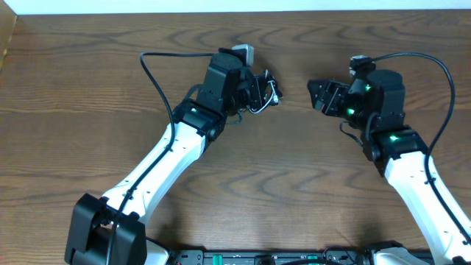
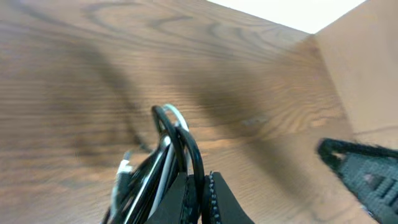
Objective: Untangle cables
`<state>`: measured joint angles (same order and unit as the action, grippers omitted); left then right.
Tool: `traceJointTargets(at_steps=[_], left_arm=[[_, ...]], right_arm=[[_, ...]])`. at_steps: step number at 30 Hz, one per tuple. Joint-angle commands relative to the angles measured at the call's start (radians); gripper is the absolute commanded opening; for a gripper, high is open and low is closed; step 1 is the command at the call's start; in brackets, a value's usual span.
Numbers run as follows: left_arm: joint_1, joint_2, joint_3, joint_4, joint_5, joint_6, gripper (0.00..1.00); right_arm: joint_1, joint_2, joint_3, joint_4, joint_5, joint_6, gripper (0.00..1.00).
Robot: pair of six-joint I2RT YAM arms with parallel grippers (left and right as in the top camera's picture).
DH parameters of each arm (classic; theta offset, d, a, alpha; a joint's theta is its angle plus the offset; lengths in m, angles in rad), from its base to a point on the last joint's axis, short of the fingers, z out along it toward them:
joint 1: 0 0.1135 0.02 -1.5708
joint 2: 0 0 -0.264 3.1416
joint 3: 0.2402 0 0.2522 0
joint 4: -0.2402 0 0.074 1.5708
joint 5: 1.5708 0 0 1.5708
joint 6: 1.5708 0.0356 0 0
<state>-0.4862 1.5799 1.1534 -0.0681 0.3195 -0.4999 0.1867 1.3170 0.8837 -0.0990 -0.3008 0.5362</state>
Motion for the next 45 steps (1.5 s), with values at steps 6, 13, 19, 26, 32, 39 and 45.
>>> traceJointTargets(at_steps=[6,13,19,26,32,39,45], left_arm=[[0.002,-0.027,0.012,0.047,0.139,-0.033,0.07],[0.014,-0.027,0.012,0.127,0.274,-0.083,0.07],[0.030,-0.027,0.012,0.151,0.283,-0.136,0.07],[0.031,-0.027,0.012,0.199,0.324,-0.221,0.08],[0.032,-0.027,0.012,0.201,0.269,-0.228,0.08],[0.032,-0.027,0.012,0.296,0.200,-0.307,0.07],[0.032,-0.027,0.012,0.373,0.235,-0.352,0.07]], right_arm=[[0.024,0.118,0.010,0.130,-0.094,0.115,0.70],[0.024,0.215,0.010,0.266,-0.175,0.156,0.69],[0.025,0.269,0.010,0.270,-0.185,0.166,0.69],[0.042,0.335,0.010,0.345,-0.215,0.166,0.70],[0.046,0.345,0.010,0.441,-0.323,0.166,0.72],[0.065,0.351,0.010,0.393,-0.311,0.168,0.73],[0.112,0.394,0.010,0.325,-0.148,0.227,0.73]])
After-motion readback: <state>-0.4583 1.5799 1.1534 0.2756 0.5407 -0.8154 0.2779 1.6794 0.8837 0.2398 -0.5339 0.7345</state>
